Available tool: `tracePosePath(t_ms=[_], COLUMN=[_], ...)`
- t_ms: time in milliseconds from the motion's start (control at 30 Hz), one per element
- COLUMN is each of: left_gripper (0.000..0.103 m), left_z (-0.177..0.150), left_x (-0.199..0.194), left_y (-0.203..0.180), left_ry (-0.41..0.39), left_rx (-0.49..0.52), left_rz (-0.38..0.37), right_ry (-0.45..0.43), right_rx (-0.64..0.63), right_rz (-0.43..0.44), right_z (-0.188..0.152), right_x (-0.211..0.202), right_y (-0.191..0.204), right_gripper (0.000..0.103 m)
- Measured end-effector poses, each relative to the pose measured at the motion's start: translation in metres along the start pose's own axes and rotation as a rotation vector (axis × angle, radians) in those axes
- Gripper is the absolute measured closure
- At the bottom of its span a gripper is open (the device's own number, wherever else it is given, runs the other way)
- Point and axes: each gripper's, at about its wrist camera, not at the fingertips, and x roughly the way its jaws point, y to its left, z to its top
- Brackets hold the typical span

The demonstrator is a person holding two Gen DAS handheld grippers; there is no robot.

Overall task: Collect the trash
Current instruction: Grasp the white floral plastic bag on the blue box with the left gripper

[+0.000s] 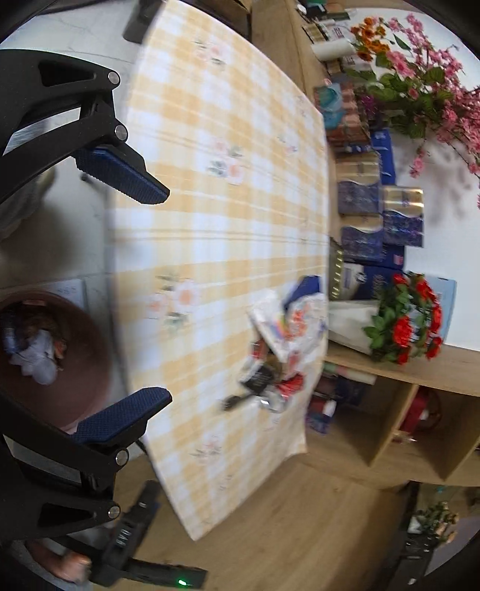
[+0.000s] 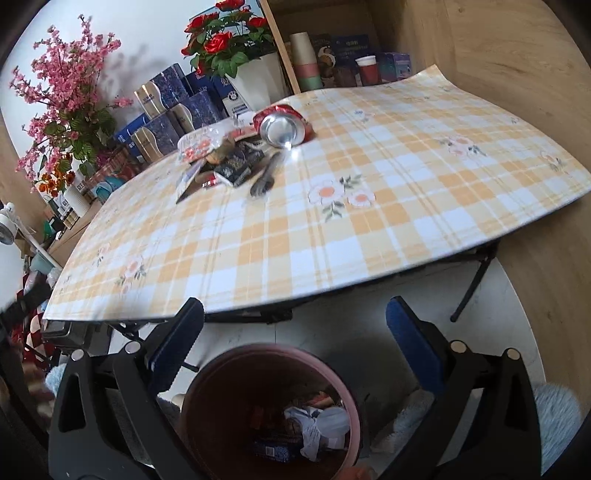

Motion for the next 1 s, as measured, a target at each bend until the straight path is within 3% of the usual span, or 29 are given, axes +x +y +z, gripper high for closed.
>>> tracePosePath(t_ms=[100,200,267,333,433,467,567,667,933,1000], left_gripper=[0.006,0.006,0.006,0.006,0.008,0.018,0.025,0.025,0.025,0.037], left_z=[0.035,0.064,0.086,0.100,0.129,0.136,0.154,0.164,0.165,0.161], left_x=[0.013,0.038,0.068,0.089,0.134,0.149,0.198,0.236,0.295,0.302], left_y=[-0.004,-0.006,-0.003,0.000,0.004,0.007,0.021,0.031,0.034,0.034], left_ry=[-0.007,0.034,0.095,0.105,0.101,0.109,0.164,0.196,0.266,0.272], left_rx=[0.053,0.046,-0.011,-0.060,-0.122,-0.155,-0.296,-0.398,-0.513,-0.516], left_rz=[-0.032,-0.067,-0.081,-0.139,-0.150,-0.166,-0.198,-0.232,-0.270,-0.290], right_ry=[0.039,0.037,0.020,0.013,0.004,0.003,0.021,0.043,0.089,0.099], right_rx=[-0.003,-0.023,-0.028,-0.038,-0.041,-0.039,-0.037,-0.051,-0.085,-0.088], right_rz=[0.033,-0.001,-0.012,-0.033,-0.035,-0.035,-0.030,-0.025,-0.003,0.003], right_z=[0.022,0.047,0.063,0.082,0.103,0.111,0.127,0.138,0.157,0.162], right_x=[0.007,0.015,0.020,0.028,0.039,0.044,0.059,0.075,0.105,0.112], right_y=[-0.002,-0.004,-0.007,-0.009,-0.012,-0.014,-0.019,-0.021,-0.017,-0.016], right_gripper=[0.006,0.006,0.006,0.006,0.006,0.006,0.006,0.006,0.006,0.006])
